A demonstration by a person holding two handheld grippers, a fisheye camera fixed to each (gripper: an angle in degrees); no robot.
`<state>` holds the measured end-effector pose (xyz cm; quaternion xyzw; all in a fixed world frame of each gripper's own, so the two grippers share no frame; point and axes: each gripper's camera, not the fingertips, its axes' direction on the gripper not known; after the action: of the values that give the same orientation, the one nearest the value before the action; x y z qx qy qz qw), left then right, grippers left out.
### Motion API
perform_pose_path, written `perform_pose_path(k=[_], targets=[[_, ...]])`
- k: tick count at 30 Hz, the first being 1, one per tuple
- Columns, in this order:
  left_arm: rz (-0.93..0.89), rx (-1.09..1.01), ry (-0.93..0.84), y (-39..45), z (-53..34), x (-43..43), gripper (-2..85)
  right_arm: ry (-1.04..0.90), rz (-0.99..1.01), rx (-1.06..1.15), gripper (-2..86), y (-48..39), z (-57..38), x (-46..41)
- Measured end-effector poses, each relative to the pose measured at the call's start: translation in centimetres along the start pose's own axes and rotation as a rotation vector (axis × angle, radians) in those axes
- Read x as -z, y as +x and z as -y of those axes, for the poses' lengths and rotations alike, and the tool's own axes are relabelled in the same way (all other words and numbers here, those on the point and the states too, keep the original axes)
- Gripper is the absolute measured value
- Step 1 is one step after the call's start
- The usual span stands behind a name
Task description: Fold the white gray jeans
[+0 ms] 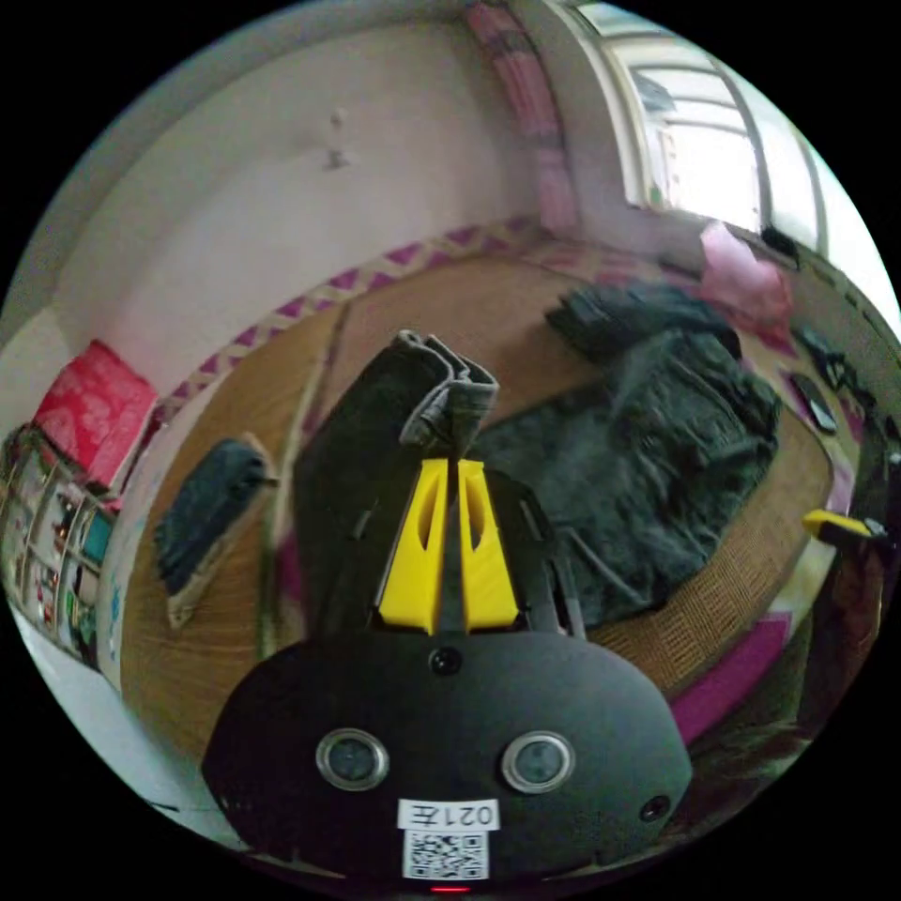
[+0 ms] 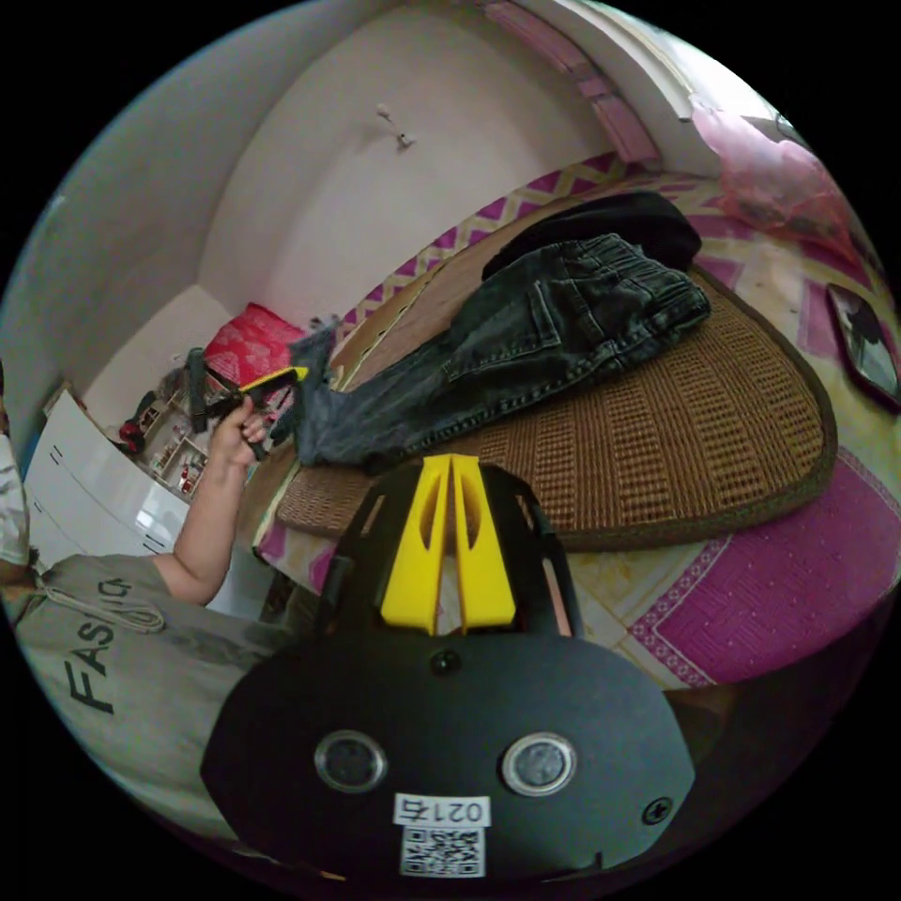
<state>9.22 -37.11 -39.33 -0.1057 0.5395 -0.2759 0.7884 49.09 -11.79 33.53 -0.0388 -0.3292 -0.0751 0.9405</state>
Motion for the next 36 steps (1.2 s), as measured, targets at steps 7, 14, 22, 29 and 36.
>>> perform_pose_path(k=[7, 14, 22, 29, 36], targets=[[0.004, -0.037, -0.07, 9.5, -2.1, -5.8, -0.7, 0.025, 0.019, -0.034, -0.6, 2.5, 0.0, 3.3], [-0.005, -0.107, 0.108, 16.3, -2.6, -3.7, -0.7, 0.022, 0.066, -0.079, -0.6, 5.1, 0.7, 4.1], [0.005, -0.124, 0.049, 20.5, -4.3, -7.4, -0.7, 0.036, 0.069, -0.074, -0.3, 6.0, 1.2, 5.4], [-0.047, -0.223, 0.015, 21.9, -7.0, -8.2, -0.4, 0.163, 0.002, -0.125, 8.7, 7.9, 3.2, 6.3], [-0.119, -0.157, 0.238, 17.7, -11.7, -2.4, -0.9, 0.287, -0.126, -0.459, 14.4, 14.9, 7.6, 4.4]])
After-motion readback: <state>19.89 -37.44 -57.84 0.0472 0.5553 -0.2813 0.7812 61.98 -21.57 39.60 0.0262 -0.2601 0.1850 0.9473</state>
